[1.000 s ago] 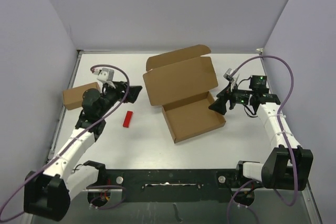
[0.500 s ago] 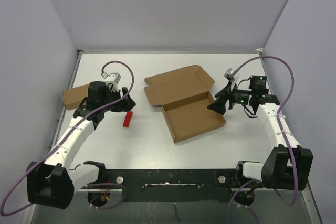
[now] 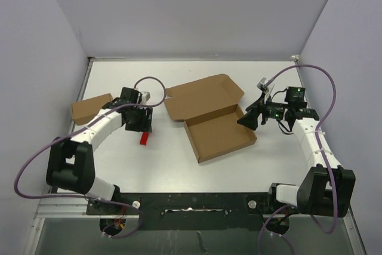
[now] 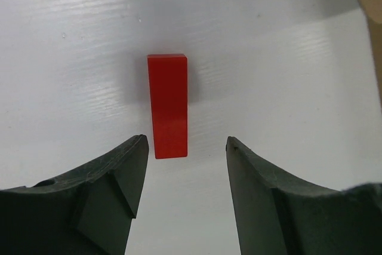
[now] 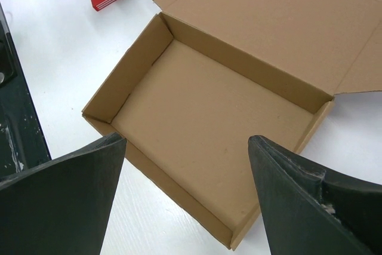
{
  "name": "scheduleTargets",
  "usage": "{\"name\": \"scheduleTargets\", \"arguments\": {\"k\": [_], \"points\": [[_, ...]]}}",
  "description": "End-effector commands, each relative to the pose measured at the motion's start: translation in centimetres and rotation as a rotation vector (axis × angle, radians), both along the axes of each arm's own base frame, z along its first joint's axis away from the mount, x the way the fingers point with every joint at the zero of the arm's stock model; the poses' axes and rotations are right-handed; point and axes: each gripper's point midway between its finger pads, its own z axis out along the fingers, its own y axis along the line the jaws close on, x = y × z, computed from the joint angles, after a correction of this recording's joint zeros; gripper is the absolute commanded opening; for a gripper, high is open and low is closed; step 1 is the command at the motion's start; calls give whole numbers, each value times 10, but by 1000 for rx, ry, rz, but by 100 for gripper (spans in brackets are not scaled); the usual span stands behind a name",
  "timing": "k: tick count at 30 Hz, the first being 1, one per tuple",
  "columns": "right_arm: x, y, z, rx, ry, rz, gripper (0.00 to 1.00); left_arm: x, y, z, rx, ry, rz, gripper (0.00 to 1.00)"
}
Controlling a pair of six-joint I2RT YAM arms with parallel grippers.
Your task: Fold the paper box
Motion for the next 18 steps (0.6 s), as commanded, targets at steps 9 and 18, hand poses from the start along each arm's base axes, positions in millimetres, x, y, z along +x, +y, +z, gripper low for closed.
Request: {"name": "scheduleTargets", "arguments": {"k": [9, 18], "points": [[3, 0, 7, 18, -32, 4, 87, -3, 6, -54, 216, 214, -24, 57], [3, 0, 7, 20, -32, 6, 87, -6, 7, -61, 244, 252, -17, 41]]}}
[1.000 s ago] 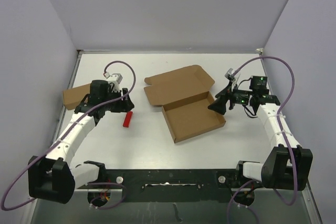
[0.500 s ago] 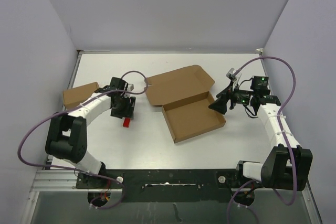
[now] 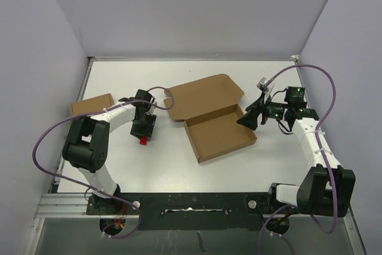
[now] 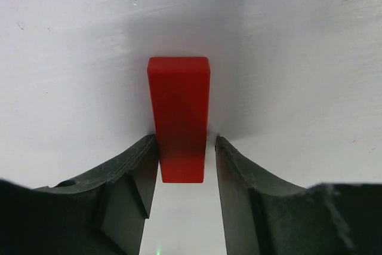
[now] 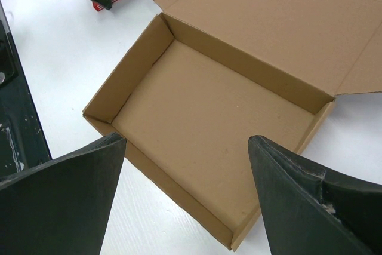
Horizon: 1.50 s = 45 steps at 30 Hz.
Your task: Fold the paper box
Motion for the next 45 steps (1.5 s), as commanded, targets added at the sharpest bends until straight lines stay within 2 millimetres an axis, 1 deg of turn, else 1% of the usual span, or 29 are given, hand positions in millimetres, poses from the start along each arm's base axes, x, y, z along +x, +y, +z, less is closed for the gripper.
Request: {"name": "scheduleTargets", "arguments": {"k": [1, 3, 6, 9, 10, 11, 13, 15, 18, 22, 25, 27, 32, 36, 38, 43, 45], "points": [[2, 0, 6, 19, -29, 8, 87, 8, 2, 4, 23, 0, 10, 37], [2, 0, 7, 19, -31, 7, 87, 7, 2, 4, 27, 8, 10, 25], [2, 0, 7, 20, -31, 9, 87, 9, 2, 9, 28, 6, 14, 12], [1, 0, 7, 20, -32, 6, 87, 15, -3, 24, 2, -37, 11, 3], [1, 0, 7, 22, -32, 7, 87, 17, -9, 32, -26, -55, 1, 0], [1, 0, 7, 22, -32, 7, 87, 19, -15, 42, -67, -74, -12, 0], [1, -1, 7, 23, -32, 6, 87, 19, -32, 61, -154, -128, -49, 0], [1, -1, 7, 24, -33, 6, 87, 21, -50, 84, -243, -220, -107, 0], [1, -2, 8, 24, -34, 4, 87, 12, -87, 118, -394, -352, -198, 0], [2, -3, 7, 25, -28, -1, 87, -9, -135, 151, -675, -426, -236, 0], [3, -5, 6, 24, -29, -8, 87, -14, -166, 165, -858, -431, -214, 0], [3, -6, 7, 25, -30, -13, 87, -11, -181, 165, -861, -434, -179, 0], [5, -10, 8, 29, -30, -26, 87, -13, -219, 149, -714, -424, -200, 0], [5, -12, 8, 31, -30, -32, 87, -9, -235, 134, -579, -443, -213, 0], [5, -13, 8, 31, -29, -33, 87, -4, -244, 133, -514, -470, -233, 0], [6, -14, 8, 32, -30, -37, 87, 0, -269, 119, -481, -439, -292, 2], [6, -15, 9, 32, -32, -40, 87, 3, -276, 108, -472, -415, -304, 3]]}}
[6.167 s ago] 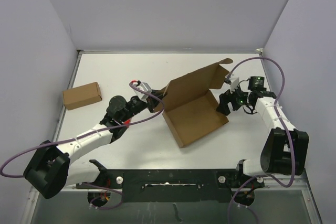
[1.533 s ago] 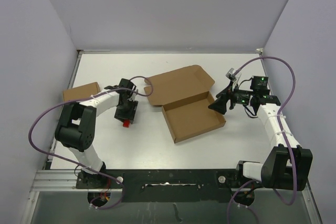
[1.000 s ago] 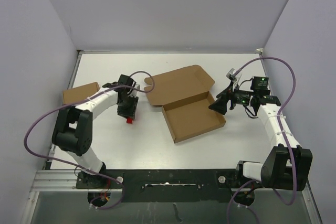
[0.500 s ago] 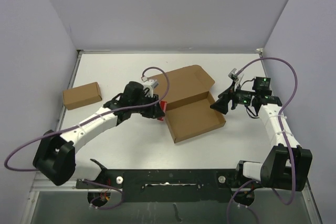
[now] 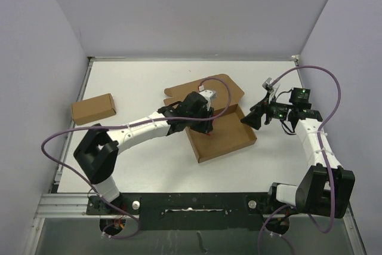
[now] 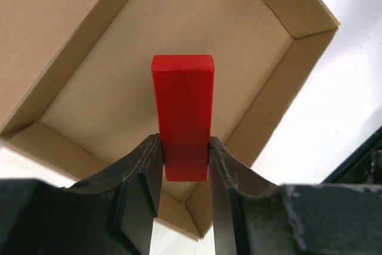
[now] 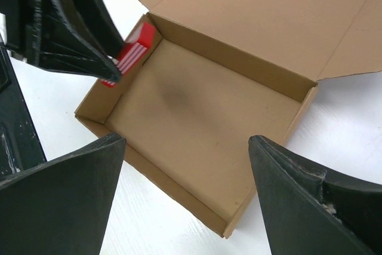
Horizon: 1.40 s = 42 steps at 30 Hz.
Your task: Fold the paper box
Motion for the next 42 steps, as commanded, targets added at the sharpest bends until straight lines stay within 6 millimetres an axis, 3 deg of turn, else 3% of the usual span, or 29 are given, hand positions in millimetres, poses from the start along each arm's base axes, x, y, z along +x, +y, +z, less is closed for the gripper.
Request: {"name": "scheduleTargets", "arguments": {"k": [1, 11, 17, 20, 23, 29, 33, 37, 42], "points": [[3, 0, 11, 21, -43, 8, 87, 18, -14, -11, 47, -16, -4, 4], [3, -3, 13, 23, -48, 3, 87, 28, -48, -41, 60, 49, -80, 15], [4, -6, 14, 25, -51, -6, 87, 36, -52, -62, 110, 78, -81, 30], [4, -7, 15, 28, -50, -8, 87, 39, -53, -63, 115, 73, -78, 36], [4, -8, 15, 29, -51, -9, 87, 42, -53, -55, 102, 50, -72, 50], [4, -8, 16, 30, -53, -12, 88, 44, -55, -26, 35, -20, -76, 55], [4, -11, 19, 28, -64, -18, 88, 44, -49, 12, -40, -130, -73, 55], [2, -12, 23, 26, -84, -18, 88, 44, -30, 52, -108, -301, -72, 55], [0, -12, 28, 25, -112, -16, 88, 46, 18, 79, -210, -448, 4, 82]]}}
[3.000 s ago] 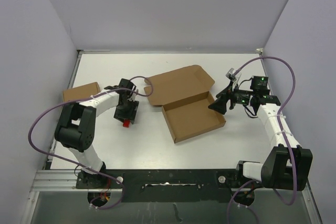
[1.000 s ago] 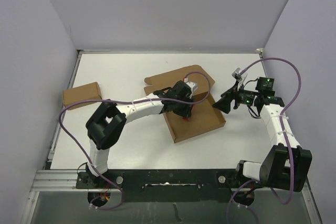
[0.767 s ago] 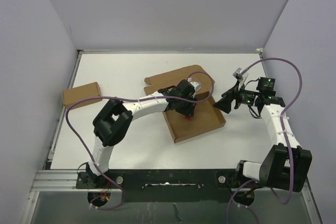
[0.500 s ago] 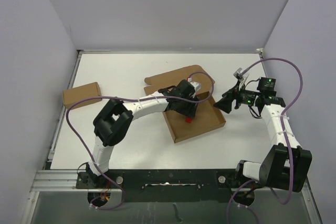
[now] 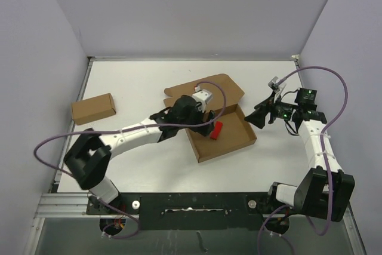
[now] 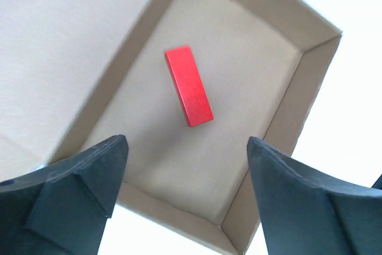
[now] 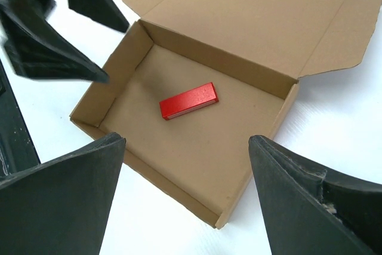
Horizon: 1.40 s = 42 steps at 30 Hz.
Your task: Fold the paper box
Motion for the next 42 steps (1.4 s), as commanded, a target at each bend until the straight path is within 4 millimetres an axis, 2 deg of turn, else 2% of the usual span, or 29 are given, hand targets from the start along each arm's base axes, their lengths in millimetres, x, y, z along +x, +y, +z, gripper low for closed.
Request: {"name": "scheduleTargets", "arguments": {"k": [1, 4, 6, 8, 11, 15, 16, 21, 26, 32, 35, 39, 42], "points": [[-3, 2, 23, 10, -98, 27, 88, 30, 31, 96, -277, -269, 98, 88], [0, -1, 26, -16, -125, 7, 88, 33, 68, 102, -426, -191, 156, 97], [4, -6, 27, -43, -143, -21, 93, 37, 91, 103, -532, -116, 194, 98], [10, -10, 30, -53, -147, -52, 99, 39, 115, 90, -600, -34, 245, 98], [23, -10, 42, 22, -86, -106, 98, 49, 146, 76, -671, 44, 342, 98], [25, 6, 57, 127, -31, 55, 99, 65, 171, 50, -727, 138, 441, 98], [28, 7, 54, 138, -16, 63, 100, 70, 176, 43, -748, 177, 474, 97], [27, 5, 23, 139, 24, 35, 99, 98, 187, 5, -811, 321, 597, 82], [23, 6, 15, 158, 36, 30, 99, 132, 189, -33, -888, 462, 705, 74], [24, 6, 13, 166, 48, 35, 98, 164, 184, -45, -936, 500, 726, 64], [24, 6, 14, 167, 46, 37, 98, 172, 186, -56, -906, 508, 760, 58], [24, 6, 15, 165, 44, 33, 98, 178, 186, -69, -877, 528, 775, 43], [24, 5, 15, 163, 42, 31, 98, 180, 186, -76, -862, 539, 786, 39]]}}
